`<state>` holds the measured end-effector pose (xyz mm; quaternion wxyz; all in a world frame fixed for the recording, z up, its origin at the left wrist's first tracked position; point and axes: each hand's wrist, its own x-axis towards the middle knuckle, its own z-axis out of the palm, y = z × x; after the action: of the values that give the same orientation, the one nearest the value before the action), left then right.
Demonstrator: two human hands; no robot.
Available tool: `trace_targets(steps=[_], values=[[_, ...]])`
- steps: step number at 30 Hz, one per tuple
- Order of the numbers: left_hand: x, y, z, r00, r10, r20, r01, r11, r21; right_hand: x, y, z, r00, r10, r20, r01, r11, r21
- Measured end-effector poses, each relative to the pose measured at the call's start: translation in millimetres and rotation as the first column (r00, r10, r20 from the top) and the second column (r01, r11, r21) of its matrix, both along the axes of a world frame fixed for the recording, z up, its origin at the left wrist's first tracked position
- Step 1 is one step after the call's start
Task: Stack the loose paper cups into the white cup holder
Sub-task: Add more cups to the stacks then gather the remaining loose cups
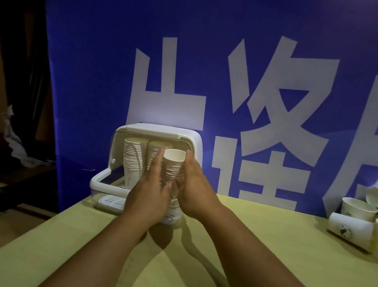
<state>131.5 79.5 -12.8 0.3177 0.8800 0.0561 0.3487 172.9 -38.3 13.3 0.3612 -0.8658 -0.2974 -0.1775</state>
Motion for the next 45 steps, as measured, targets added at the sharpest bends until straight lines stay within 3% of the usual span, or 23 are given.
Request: trace_targets(steps=[3,7,15,20,23,27,32,42,45], values=[[4.3,3.9,-1.9,1.000,-0.002,-0.020,0.003,1.000,0.016,1.7,-1.4,-3.1,0.998,-0.061,-0.020,0.059,0.993,-0.107],[6.4,8.0,-3.1,0.999,0.005,-0.048,-0.003,0.999,0.042,2.9,1.4,-9.4,0.996,-0.051,-0.069,0.042,0.992,-0.118],[-2.1,4.0,-0.5,1.000,0.016,-0.007,-0.016,0.999,-0.047,-5.8,-4.8,-8.8,0.991,0.009,-0.137,0.005,0.994,0.105],[-7.5,2.9,1.6,0.998,0.006,-0.055,-0.012,0.995,-0.099,-14.0,-9.4,-7.7,0.969,-0.006,-0.248,0.036,0.992,0.120],[-3.6,7.1,-0.4,0.984,0.077,-0.161,-0.081,0.997,-0.020,-14.9,-1.9,-16.3,0.953,0.000,-0.303,0.031,0.995,0.098],[-5.9,7.3,1.6,0.981,0.181,-0.064,-0.180,0.984,0.009,-8.1,-3.6,-20.5,0.960,-0.036,-0.279,0.068,0.992,0.108],[-20.9,-9.4,4.5,0.997,0.066,0.028,-0.064,0.997,-0.044,-13.4,-31.9,-20.3,0.947,-0.045,-0.318,0.114,0.973,0.200],[-29.3,-126.3,13.5,0.937,-0.204,-0.284,0.252,0.957,0.143,-41.9,-209.9,-16.5,0.882,-0.342,-0.323,0.387,0.918,0.084],[-27.8,-174.8,8.7,0.908,-0.269,-0.320,0.327,0.935,0.140,-51.1,-266.0,-18.2,0.817,-0.547,-0.181,0.561,0.827,0.034]])
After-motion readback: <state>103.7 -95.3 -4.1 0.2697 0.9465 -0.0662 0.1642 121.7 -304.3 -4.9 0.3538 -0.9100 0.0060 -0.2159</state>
